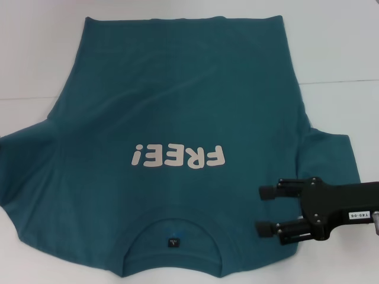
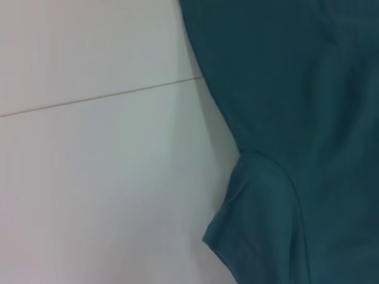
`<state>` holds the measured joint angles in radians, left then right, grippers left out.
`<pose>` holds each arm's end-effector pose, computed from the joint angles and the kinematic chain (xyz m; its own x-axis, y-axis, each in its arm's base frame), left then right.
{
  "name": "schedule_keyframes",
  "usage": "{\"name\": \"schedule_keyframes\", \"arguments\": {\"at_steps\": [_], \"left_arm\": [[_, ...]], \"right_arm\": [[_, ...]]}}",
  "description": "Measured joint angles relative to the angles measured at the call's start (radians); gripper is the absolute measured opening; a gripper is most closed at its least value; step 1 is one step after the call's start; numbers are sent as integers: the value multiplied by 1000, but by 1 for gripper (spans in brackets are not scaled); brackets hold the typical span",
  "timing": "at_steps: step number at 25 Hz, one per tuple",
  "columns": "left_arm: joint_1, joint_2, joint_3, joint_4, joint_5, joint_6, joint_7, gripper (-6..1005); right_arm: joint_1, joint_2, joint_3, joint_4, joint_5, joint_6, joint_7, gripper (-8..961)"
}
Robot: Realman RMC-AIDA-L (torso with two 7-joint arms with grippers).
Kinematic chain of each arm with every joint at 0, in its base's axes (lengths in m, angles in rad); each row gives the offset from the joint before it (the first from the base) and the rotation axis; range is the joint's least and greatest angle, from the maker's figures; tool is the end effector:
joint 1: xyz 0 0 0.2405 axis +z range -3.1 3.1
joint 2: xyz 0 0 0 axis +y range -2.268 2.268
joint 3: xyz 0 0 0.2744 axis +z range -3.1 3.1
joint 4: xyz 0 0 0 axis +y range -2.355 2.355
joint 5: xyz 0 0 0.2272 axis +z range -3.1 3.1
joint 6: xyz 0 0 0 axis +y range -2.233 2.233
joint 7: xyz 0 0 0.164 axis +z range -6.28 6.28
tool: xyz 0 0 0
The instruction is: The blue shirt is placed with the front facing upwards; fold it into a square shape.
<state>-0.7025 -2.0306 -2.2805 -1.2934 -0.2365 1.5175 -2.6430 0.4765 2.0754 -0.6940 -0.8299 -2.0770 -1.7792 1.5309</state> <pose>-0.2612 0.4361 0.1031 0.4860 0.8573 0.1698 0.6810 -0.2497 -0.6884 0.2748 0.3281 -0.0009 0.8030 -0.4042 -0.4380 -0.4502 -0.8930 -0.0013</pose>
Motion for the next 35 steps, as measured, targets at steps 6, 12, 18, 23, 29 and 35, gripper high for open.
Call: {"name": "schedule_keyframes", "arguments": {"at_steps": [6, 12, 18, 23, 29, 35], "left_arm": [[-30, -2, -2, -31, -11, 80, -24, 144], [-60, -32, -2, -32, -12, 122, -42, 153], [-83, -81, -3, -6, -38, 112, -63, 163], [-87, -100, -5, 46, -115, 63, -75, 171], [-96, -108, 6, 229, -149, -89, -73, 180], [-81, -126, 7, 266, -173, -200, -41, 209]], "right_arm": [[-2, 0, -1, 0, 0, -8, 0, 915], [-11, -1, -1, 0, 0, -18, 0, 915], [-18, -1, -1, 0, 0, -19, -3, 915], [-19, -3, -3, 0, -1, -19, -2, 915], [-14, -3, -4, 0, -15, -19, 0, 915], [-2, -3, -4, -1, -36, -19, 10, 915]]}}
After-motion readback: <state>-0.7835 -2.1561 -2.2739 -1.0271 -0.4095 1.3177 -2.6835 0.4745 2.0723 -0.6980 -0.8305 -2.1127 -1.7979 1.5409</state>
